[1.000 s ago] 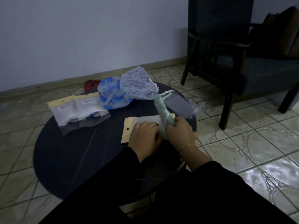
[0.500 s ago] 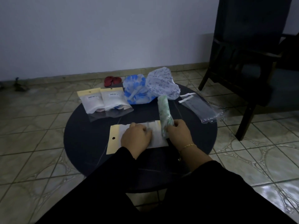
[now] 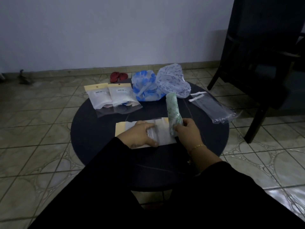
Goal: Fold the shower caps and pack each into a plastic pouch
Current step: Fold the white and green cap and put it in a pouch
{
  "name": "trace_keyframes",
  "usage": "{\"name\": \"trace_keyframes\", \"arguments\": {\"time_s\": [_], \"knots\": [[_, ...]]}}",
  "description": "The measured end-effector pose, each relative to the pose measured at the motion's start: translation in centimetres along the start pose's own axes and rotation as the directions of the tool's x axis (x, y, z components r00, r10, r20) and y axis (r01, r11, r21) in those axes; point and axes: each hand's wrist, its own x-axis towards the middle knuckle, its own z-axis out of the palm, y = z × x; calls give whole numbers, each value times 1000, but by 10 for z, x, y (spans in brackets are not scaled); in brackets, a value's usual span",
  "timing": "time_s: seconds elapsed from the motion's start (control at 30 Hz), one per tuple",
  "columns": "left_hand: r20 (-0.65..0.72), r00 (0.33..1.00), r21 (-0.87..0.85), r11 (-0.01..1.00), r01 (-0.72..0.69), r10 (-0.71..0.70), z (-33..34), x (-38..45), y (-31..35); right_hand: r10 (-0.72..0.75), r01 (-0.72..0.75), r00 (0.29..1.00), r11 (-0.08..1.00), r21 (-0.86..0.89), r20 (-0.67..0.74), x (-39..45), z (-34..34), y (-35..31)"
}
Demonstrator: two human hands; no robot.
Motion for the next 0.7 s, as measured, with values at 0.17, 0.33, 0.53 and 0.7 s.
{"name": "trace_keyframes", "arguments": {"time_s": [0.17,0.33,0.53,0.7], "knots": [[-98,995,-66,998,-12,6,5,3,1,-1,1,1000,1000,-1,22,-1,-1,2],[-339,940,-45,998,33,-46,22,7,2,-15,13,999,999,38,50,-3,-4,4],[-523,852,140,989,48,32,42,3,3,-25,20,997,997,72,69,-3,-5,3],[-607,788,268,959,87,98,51,1,3,-34,26,998,991,133,58,-5,-7,-1]]}}
